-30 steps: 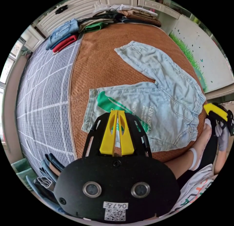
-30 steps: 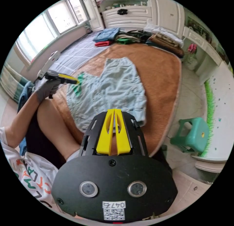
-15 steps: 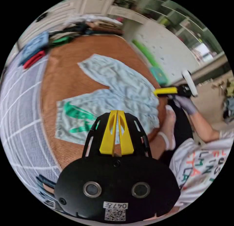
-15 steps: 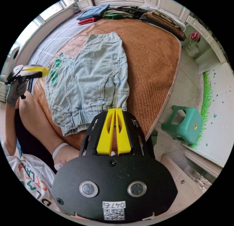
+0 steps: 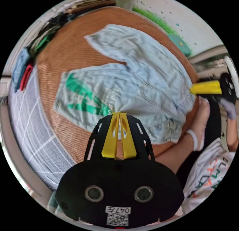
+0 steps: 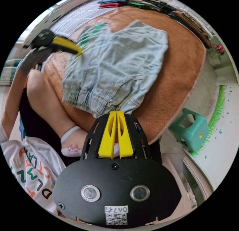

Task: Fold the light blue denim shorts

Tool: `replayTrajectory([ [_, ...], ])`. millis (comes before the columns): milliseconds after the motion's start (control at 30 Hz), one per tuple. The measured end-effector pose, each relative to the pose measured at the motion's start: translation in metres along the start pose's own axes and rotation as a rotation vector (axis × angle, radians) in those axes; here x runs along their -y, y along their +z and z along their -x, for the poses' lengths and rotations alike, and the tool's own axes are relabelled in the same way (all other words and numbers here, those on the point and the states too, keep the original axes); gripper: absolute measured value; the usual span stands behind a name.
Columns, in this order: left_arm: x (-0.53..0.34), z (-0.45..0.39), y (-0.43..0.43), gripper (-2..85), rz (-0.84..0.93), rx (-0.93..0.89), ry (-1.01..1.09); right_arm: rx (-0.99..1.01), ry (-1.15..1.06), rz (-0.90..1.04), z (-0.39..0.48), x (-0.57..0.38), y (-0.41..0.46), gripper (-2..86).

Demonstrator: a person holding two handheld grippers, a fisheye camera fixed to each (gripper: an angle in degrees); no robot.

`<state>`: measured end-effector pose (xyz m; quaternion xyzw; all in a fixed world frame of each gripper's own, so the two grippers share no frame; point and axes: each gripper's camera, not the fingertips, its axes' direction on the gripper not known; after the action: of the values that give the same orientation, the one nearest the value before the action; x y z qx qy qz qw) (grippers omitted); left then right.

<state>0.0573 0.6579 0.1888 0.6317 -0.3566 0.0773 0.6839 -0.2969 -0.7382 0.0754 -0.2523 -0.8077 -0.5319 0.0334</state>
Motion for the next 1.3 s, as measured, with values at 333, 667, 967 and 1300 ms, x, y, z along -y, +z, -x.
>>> replayTrajectory([
  [333,-0.049,0.063,-0.015,-1.0,-0.304,-0.38,-0.057,0.275,-0.142,-0.122,0.005,0.007,-0.024,-0.8],
  [667,0.021,-0.002,0.066,-1.0,-0.084,-0.433,0.307,0.106,0.098,-0.257,-0.064,0.049,-0.035,-0.6],
  [967,0.026,0.017,0.116,-1.0,0.023,-0.421,0.278,0.226,0.288,-0.359,-0.106,0.026,-0.036,-1.2],
  [1300,-0.07,0.173,0.108,-0.6,-0.33,-0.473,-0.393,0.162,-0.179,-0.432,0.067,0.015,-0.074,2.3],
])
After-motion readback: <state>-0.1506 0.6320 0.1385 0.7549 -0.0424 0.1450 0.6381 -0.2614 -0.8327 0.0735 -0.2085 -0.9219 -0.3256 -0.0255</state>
